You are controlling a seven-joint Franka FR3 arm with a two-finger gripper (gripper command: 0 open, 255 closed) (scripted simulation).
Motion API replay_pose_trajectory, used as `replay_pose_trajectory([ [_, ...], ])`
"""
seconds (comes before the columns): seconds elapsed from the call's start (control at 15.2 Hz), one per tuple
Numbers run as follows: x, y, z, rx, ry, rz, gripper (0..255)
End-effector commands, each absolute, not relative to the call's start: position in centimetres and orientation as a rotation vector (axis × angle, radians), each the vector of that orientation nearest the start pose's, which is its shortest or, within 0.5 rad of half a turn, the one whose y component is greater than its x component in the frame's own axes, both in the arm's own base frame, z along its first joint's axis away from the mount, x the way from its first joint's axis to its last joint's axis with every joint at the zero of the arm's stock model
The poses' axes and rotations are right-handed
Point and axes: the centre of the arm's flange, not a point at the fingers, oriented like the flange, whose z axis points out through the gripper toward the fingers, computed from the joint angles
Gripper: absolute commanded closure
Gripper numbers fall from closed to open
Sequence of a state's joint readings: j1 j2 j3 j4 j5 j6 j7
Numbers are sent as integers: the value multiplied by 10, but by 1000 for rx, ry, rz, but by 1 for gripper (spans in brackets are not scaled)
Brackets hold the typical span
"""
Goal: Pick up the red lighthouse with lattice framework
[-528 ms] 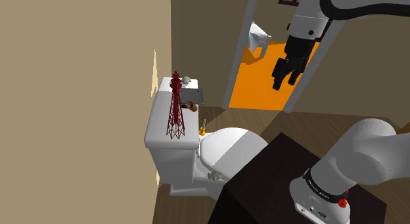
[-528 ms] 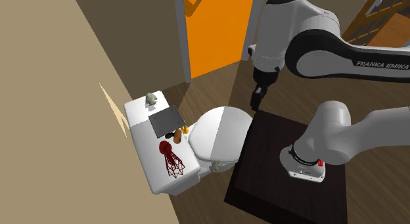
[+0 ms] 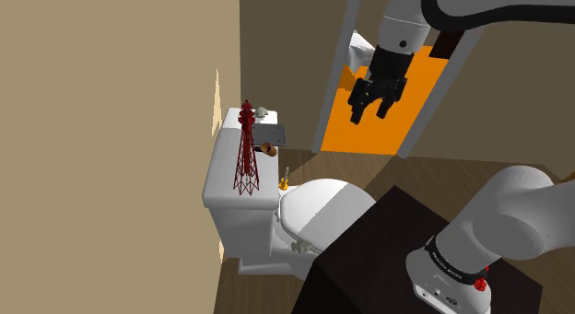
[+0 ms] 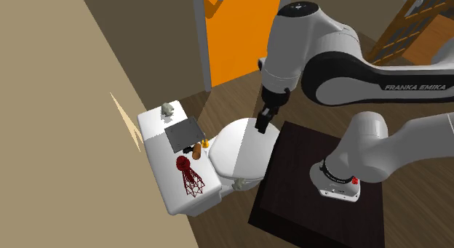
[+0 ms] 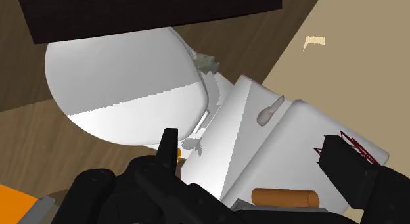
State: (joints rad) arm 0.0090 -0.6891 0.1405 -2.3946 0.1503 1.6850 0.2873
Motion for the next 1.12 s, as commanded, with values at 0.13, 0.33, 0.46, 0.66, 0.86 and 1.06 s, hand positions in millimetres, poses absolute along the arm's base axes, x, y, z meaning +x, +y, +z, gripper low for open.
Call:
replay_pose_trajectory([
  [0.13, 356, 117, 550, -3064, 357, -30, 0],
  [0.33, 375, 148, 552, -3056, 403, -93, 0],
  [0.46, 388, 168, 554, -3050, 433, -135, 0],
  [0.66, 409, 198, 557, -3039, 478, -198, 0],
  [0.86, 430, 227, 562, -3026, 523, -260, 0],
  [1.06, 452, 256, 566, -3011, 568, -322, 0],
])
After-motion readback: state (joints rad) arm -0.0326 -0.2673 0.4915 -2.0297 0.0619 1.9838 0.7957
